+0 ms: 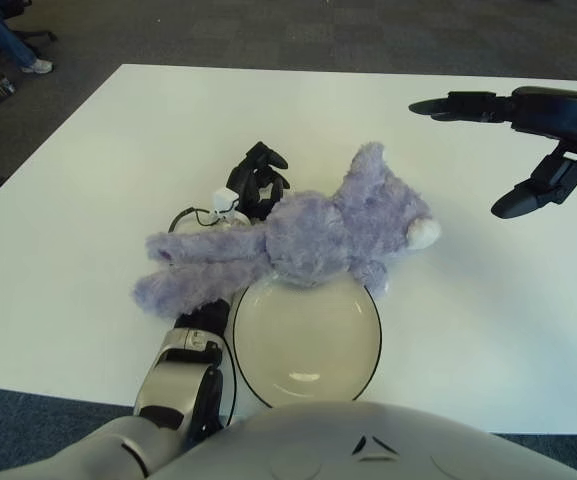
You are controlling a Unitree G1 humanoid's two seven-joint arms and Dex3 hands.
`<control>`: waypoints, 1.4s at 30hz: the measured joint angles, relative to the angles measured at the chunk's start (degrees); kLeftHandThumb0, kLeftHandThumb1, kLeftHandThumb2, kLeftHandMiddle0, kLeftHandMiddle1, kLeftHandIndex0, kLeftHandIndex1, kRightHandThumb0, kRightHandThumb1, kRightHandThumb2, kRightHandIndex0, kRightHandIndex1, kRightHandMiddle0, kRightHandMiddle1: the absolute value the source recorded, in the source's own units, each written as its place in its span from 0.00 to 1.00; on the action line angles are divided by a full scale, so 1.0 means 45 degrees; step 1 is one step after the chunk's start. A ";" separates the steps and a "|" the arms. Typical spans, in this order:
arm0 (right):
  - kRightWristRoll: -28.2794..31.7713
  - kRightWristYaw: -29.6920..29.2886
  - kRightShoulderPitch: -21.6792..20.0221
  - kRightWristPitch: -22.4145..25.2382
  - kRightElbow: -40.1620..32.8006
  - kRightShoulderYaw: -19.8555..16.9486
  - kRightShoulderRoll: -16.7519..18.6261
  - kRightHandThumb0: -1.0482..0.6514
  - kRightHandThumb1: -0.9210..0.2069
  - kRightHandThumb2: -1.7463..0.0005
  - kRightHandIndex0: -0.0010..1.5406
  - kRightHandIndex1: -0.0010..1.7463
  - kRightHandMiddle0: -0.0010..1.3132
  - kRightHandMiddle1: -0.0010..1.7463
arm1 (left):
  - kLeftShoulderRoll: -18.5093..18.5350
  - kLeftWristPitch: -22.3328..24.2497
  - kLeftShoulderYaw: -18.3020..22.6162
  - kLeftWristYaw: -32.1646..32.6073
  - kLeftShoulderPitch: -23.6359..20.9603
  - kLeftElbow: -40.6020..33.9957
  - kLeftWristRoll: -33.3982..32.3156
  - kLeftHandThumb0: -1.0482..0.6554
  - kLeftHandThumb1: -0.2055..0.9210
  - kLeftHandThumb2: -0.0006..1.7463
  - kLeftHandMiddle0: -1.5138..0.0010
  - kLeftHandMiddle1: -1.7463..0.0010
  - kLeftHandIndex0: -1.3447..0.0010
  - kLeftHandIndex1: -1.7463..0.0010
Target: Put the doll into the plate.
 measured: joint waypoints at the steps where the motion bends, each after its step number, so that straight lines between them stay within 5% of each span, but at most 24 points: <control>1: -0.0073 -0.0126 0.0342 0.0174 -0.0530 -0.0003 0.0028 0.30 0.36 0.53 0.06 0.48 0.00 0.27 | -0.0007 0.0000 -0.0004 0.0000 0.0017 -0.0002 0.0001 0.61 0.49 0.74 0.68 0.00 0.65 0.00; 6: 0.0247 -0.0522 0.1541 0.0847 -0.2525 -0.0074 0.0233 0.30 0.26 0.55 0.07 0.52 0.00 0.23 | -0.0052 -0.0001 -0.0002 0.0003 0.0116 -0.0042 0.0002 0.61 0.48 0.75 0.68 0.00 0.65 0.00; 13: 0.1165 -0.0575 0.2098 0.0568 -0.2929 -0.0329 0.0270 0.31 0.10 0.59 0.09 0.37 0.00 0.16 | -0.0132 -0.0180 0.0002 0.0127 0.0134 -0.0095 0.0009 0.61 0.48 0.74 0.68 0.00 0.65 0.00; 18: -0.0309 -0.1159 0.1350 -0.0284 -0.2079 0.1760 0.1191 0.26 0.10 0.63 0.04 0.25 0.00 0.16 | -0.0118 -0.0237 0.0028 0.0200 0.0156 -0.0173 0.0013 0.61 0.48 0.75 0.68 0.00 0.65 0.00; 25: -0.3350 -0.2007 0.1413 -0.1730 -0.1067 0.4453 0.2005 0.14 0.16 0.69 0.00 0.04 0.00 0.02 | -0.0227 -0.0241 -0.0052 0.0238 0.0187 -0.0233 0.0036 0.61 0.47 0.75 0.67 0.00 0.64 0.00; 32: -0.3936 -0.2066 0.1499 -0.2092 -0.0950 0.4507 0.1706 0.11 0.18 0.71 0.00 0.00 0.00 0.00 | -0.0247 -0.0241 -0.0062 0.0335 0.0240 -0.0306 0.0040 0.61 0.46 0.76 0.67 0.00 0.64 0.00; 36: -0.4082 -0.2246 0.1622 -0.2057 -0.0965 0.4530 0.1757 0.10 0.06 0.78 0.00 0.00 0.00 0.00 | -0.0233 -0.0261 -0.0081 0.0335 0.0281 -0.0309 0.0038 0.61 0.46 0.76 0.67 0.00 0.64 0.00; 42: -0.4801 -0.3328 0.2262 -0.1691 -0.1067 0.4527 0.2382 0.10 0.01 0.80 0.00 0.00 0.00 0.00 | -0.0202 -0.0420 -0.0078 0.0335 0.0293 -0.0304 0.0030 0.61 0.46 0.76 0.67 0.00 0.64 0.00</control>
